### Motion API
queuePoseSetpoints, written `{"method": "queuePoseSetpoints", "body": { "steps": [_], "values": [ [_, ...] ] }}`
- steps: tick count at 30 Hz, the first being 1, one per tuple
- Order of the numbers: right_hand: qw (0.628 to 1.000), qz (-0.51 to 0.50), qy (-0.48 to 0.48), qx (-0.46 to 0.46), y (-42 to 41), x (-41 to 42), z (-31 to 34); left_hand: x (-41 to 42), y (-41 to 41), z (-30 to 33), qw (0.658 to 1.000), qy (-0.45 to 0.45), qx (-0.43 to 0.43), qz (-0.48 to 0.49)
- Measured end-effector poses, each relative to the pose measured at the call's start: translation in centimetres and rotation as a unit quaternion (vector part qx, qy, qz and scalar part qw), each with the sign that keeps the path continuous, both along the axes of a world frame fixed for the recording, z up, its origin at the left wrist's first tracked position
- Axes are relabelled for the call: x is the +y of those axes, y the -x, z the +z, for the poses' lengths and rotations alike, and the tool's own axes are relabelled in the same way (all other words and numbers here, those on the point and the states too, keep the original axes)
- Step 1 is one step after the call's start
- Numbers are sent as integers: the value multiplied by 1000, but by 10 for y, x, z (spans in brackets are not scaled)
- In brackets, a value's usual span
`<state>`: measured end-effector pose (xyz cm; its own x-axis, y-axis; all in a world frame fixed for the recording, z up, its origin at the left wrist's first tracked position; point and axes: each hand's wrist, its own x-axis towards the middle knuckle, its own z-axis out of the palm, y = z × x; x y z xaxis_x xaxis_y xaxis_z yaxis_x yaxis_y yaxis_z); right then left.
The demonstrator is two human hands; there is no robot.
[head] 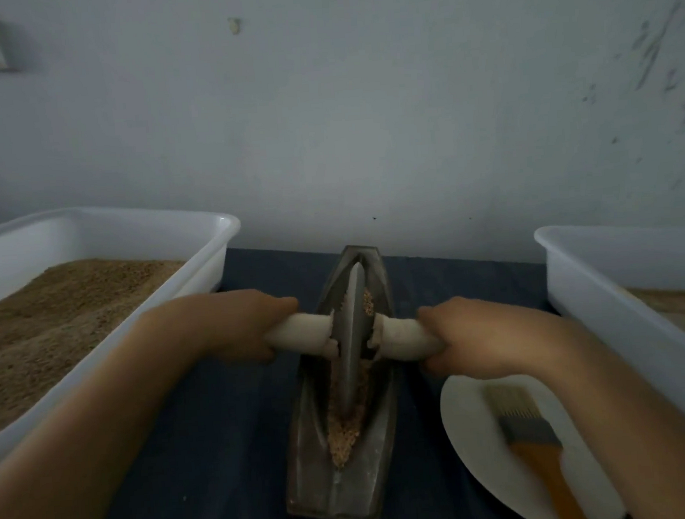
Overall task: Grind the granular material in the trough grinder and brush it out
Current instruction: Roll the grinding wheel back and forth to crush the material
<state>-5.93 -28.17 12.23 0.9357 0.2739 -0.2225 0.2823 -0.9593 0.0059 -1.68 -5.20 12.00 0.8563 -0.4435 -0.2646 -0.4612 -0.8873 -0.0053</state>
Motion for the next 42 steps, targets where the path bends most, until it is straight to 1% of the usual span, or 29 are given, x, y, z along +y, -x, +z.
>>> {"method": "queuePoseSetpoints", "body": {
  "steps": [2, 5, 8, 10, 12, 14, 16, 18, 20, 22, 24, 26, 29, 32, 36, 39, 42],
  "values": [
    [999, 12, -3, 33, 10, 2, 7, 2, 7, 6, 999, -19, 41, -8],
    [999, 26, 0, 39, 18, 3, 11, 6, 10, 10, 997, -24, 69, -14],
    [1000, 23, 2, 17, 12, 4, 8, 6, 8, 7, 998, -9, 69, -6],
    [1000, 15, -2, -9, 3, 2, 3, 4, 3, 2, 999, 11, 49, 0],
    [999, 8, -8, -48, -8, -2, -4, 2, -4, -5, 999, 36, 4, 4],
    [996, -1, -18, -93, -19, -7, -13, -1, -13, -14, 995, 43, -86, 8],
    [989, -3, -21, -145, -28, -10, -21, -5, -22, -27, 978, 48, -201, 13],
    [976, 2, -7, -219, -35, -12, -28, -9, -28, -39, 956, 68, -286, 20],
    [959, 4, 20, -283, -40, -11, -34, -11, -30, -46, 941, 92, -325, 24],
    [951, 1, 31, -308, -40, -10, -38, -10, -30, -48, 936, 104, -336, 21],
    [954, 4, 24, -298, -38, -11, -37, -9, -30, -45, 940, 98, -326, 14],
    [965, 9, 15, -260, -33, -11, -33, -8, -29, -40, 953, 71, -294, 13],
    [984, 10, 6, -178, -23, -8, -23, -3, -22, -30, 977, 37, -212, 8],
    [997, -3, -8, -72, -10, -4, -12, 0, -9, -17, 994, 28, -109, -4],
    [1000, 10, -14, 25, 6, 0, 5, 4, 5, -1, 1000, 13, 9, -17],
    [999, 26, -10, 47, 12, 0, 10, 6, 8, 5, 999, 3, 53, -12],
    [1000, 21, 2, 18, 7, 1, 5, 5, 5, 0, 999, 15, 43, -7]
  ]
}}
